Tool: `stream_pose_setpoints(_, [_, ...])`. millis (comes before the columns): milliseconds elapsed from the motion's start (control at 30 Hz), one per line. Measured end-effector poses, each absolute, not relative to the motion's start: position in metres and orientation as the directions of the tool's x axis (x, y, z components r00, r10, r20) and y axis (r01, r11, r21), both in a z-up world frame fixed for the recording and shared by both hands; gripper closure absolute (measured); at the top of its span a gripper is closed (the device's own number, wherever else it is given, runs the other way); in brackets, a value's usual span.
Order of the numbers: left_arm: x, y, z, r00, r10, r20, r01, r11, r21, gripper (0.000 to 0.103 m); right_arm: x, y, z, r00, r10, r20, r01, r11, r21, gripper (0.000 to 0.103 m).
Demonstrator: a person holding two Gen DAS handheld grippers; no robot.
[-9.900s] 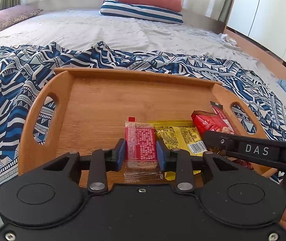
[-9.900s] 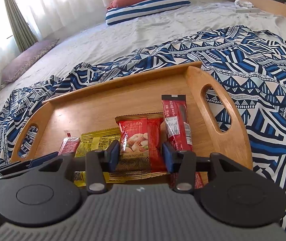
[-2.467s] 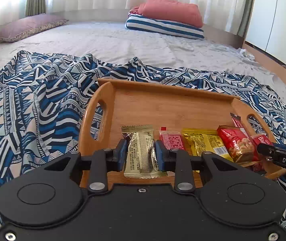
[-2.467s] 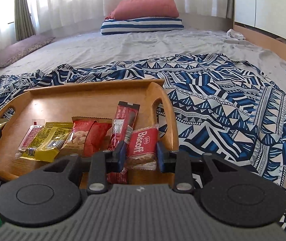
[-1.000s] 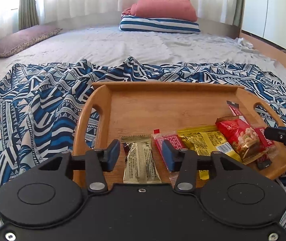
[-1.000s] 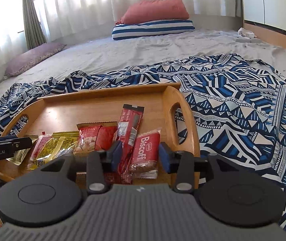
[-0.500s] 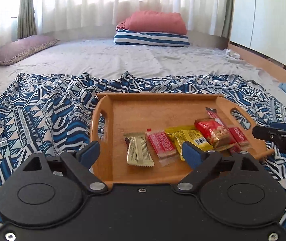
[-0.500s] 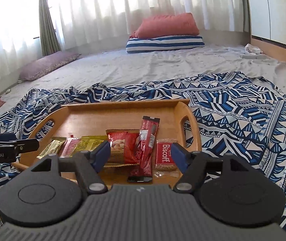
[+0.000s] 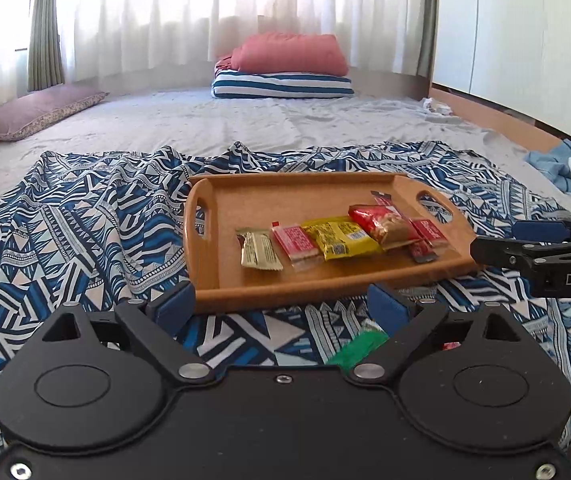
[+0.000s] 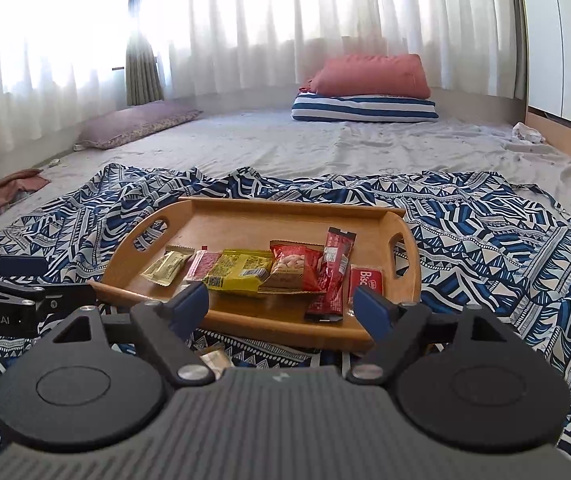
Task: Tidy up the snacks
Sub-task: 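Move both tools back over the remaining snack pile, then grasp the pink-and-white packet with the left tool while the right tool grasps a red bar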
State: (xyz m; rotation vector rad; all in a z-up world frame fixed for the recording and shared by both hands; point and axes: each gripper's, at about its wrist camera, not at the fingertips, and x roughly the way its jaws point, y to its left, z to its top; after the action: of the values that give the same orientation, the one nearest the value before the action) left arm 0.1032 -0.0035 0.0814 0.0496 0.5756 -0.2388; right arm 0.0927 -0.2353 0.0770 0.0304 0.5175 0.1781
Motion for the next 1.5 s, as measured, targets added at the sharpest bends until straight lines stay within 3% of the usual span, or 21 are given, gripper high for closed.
stream_pose_setpoints(767, [0.057, -0.011, 0.05, 0.749, -0.219, -0.625, 0.198, 0.975, -0.105, 0.01, 0.039, -0.231, 0.022, 0.816, 0.134, -0.563, -0.137, 0.99, 0.036, 0.013])
stream_pose_setpoints(1200, [0.044, -0.013, 0.032, 0.743, -0.178, -0.645, 0.162, 0.983, -0.084, 0.01, 0.035, -0.224, -0.002, 0.81, 0.122, -0.574, -0.117, 0.992, 0.046, 0.013])
stream_pose_setpoints(1300, [0.041, -0.015, 0.027, 0.739, -0.18, -0.649, 0.173, 0.982, -0.076, 0.012, 0.033, -0.221, -0.008, 0.814, 0.119, -0.568, -0.118, 0.992, 0.038, 0.01])
stream_pose_setpoints(1500, [0.039, -0.021, 0.023, 0.733, -0.197, -0.651, 0.2, 0.977, -0.07, 0.027, 0.032, -0.215, -0.013, 0.823, 0.109, -0.557, -0.125, 0.992, 0.009, 0.006])
